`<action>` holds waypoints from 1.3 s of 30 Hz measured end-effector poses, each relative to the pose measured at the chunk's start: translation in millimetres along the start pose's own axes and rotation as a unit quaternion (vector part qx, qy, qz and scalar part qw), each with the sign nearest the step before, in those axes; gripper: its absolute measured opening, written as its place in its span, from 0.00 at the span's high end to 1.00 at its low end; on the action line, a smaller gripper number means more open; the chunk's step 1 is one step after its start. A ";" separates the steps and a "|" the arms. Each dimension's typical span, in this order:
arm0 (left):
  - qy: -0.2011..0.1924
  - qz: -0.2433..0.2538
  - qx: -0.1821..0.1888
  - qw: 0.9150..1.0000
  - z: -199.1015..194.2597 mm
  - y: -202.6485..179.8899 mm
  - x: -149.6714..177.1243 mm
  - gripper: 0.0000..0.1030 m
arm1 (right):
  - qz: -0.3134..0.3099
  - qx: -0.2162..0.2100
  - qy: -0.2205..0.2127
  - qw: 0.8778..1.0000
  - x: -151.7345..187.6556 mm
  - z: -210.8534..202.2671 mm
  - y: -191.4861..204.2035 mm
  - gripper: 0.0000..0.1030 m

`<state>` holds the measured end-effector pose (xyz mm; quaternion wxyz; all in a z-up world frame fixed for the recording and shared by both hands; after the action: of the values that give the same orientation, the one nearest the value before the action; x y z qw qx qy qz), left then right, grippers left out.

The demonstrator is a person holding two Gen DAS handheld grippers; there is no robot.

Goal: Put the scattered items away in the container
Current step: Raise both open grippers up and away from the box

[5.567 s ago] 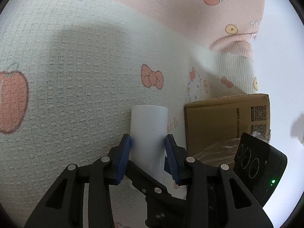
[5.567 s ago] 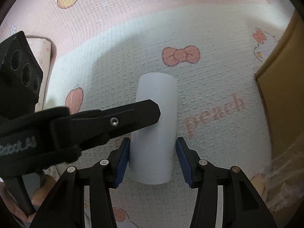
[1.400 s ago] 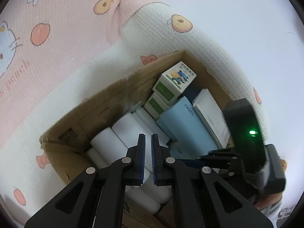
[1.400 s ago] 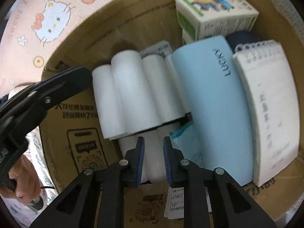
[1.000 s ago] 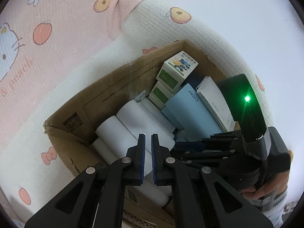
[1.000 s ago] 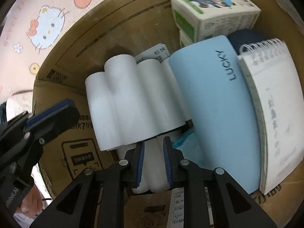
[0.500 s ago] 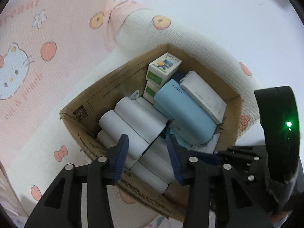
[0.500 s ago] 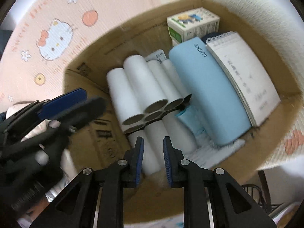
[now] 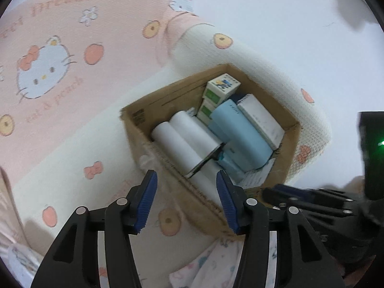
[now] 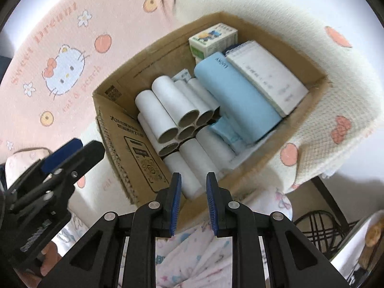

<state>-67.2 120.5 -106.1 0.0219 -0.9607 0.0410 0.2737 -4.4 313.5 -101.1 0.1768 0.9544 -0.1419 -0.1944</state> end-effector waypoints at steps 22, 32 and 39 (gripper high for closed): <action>0.019 0.078 -0.053 0.995 -56.6 -6.9 38.4 0.45 | -0.051 0.075 -0.014 0.996 57.3 -48.7 48.5 0.73; -0.022 0.052 -0.041 0.998 -86.7 2.0 28.3 0.45 | -0.077 0.081 -0.066 0.992 59.8 -79.7 66.2 0.47; -0.046 0.058 -0.064 0.995 -90.5 1.6 28.1 0.40 | -0.088 0.087 -0.072 0.990 61.4 -81.5 71.9 0.46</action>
<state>3.9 111.3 -44.1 -0.0539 -0.9425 0.0779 0.3206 69.7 251.1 -22.4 0.0645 0.9584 -0.0864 -0.2643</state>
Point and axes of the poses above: each gripper's, at about its wrist camera, not at the fingertips, and z roughly the way its jaws point, y to its left, x to its underside, the point moved 2 cm from there along z, roughly the way its jaws point, and after that the axes turned 14 degrees about -x, right-handed, at the moved point
